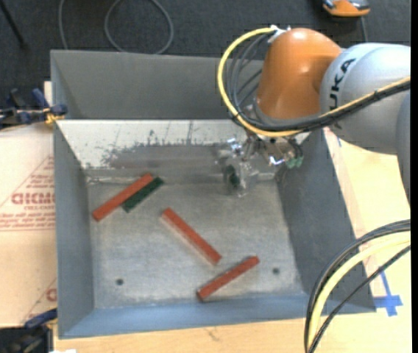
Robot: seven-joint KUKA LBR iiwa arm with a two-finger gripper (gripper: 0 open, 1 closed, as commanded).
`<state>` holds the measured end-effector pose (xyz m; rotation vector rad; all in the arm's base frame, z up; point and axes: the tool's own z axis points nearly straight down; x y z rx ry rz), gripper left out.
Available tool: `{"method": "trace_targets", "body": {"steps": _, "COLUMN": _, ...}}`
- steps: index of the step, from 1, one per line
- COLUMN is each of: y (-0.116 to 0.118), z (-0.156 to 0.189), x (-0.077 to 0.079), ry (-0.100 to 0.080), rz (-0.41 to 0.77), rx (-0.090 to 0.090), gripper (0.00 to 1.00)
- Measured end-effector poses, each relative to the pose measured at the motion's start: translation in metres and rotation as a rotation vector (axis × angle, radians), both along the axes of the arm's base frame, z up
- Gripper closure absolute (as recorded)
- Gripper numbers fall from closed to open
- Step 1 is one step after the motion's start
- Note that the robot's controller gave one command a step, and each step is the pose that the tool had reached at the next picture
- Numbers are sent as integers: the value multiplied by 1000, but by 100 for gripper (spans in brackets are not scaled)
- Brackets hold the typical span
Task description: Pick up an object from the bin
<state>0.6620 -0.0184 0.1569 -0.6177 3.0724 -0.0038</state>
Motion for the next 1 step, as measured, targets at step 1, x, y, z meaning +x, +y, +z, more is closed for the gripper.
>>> {"method": "trace_targets", "body": {"steps": 1, "y": -1, "z": 24, "x": 2, "ry": -1, "rz": -4, "rx": 0, "gripper": 100}}
